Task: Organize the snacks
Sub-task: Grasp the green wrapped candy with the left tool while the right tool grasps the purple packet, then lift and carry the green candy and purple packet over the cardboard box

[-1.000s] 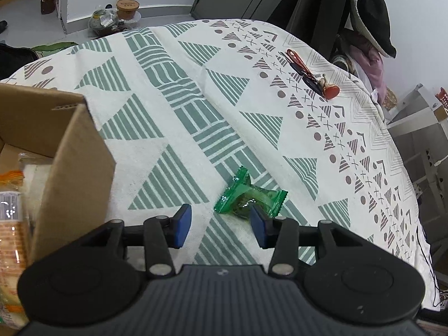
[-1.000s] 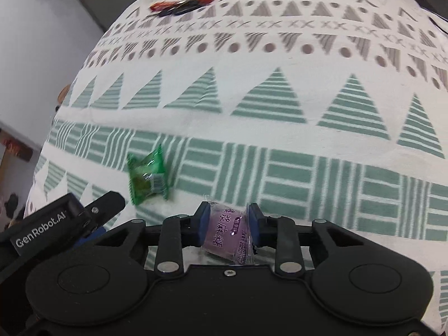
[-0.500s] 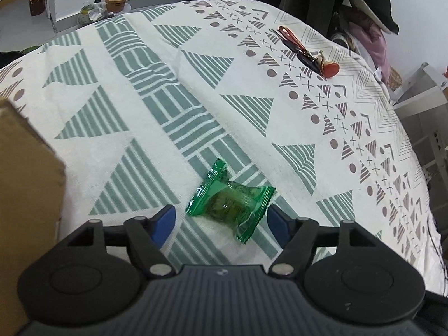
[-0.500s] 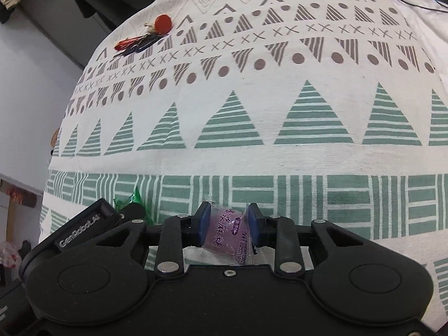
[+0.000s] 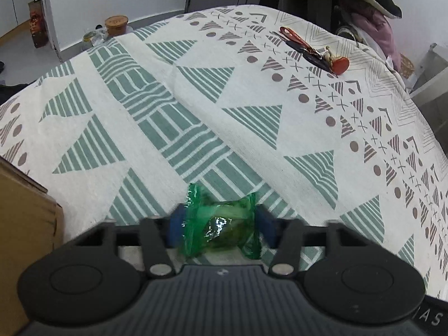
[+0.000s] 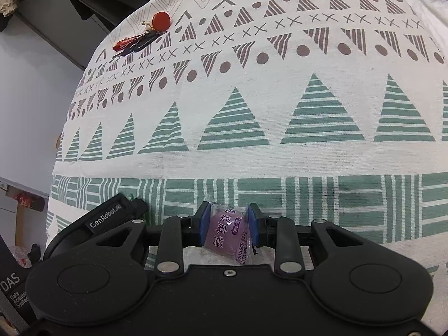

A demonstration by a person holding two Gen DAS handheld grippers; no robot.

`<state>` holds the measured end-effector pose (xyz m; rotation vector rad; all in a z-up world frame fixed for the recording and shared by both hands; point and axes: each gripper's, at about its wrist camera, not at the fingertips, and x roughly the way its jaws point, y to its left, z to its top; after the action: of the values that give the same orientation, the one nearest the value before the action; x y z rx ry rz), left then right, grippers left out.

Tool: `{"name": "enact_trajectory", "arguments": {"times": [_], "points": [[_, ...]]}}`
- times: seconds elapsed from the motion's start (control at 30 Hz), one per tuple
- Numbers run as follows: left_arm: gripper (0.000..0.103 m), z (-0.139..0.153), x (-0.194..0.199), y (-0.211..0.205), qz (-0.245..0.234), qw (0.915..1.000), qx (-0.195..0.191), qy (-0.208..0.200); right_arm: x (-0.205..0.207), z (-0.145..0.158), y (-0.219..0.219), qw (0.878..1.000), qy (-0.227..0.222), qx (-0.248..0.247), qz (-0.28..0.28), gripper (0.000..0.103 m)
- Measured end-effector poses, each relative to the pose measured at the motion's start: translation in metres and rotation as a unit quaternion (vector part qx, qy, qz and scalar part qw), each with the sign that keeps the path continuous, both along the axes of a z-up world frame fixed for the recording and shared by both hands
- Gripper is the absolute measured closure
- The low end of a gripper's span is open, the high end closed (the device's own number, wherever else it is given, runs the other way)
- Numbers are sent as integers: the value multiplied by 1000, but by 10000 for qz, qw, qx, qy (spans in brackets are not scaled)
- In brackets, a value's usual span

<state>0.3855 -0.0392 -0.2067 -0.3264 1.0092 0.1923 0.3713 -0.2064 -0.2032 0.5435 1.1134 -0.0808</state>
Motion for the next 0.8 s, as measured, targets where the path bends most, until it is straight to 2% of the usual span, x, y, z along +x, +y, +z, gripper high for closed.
{"name": "enact_trajectory", "arguments": {"times": [0.3, 0.8], "points": [[66, 28, -20, 5, 46, 9995, -27, -304, -6, 13, 2, 9996, -219, 170, 64, 75], [67, 88, -77, 27, 300, 9970, 75, -707, -28, 53, 16, 9949, -791, 397, 488, 75]]}}
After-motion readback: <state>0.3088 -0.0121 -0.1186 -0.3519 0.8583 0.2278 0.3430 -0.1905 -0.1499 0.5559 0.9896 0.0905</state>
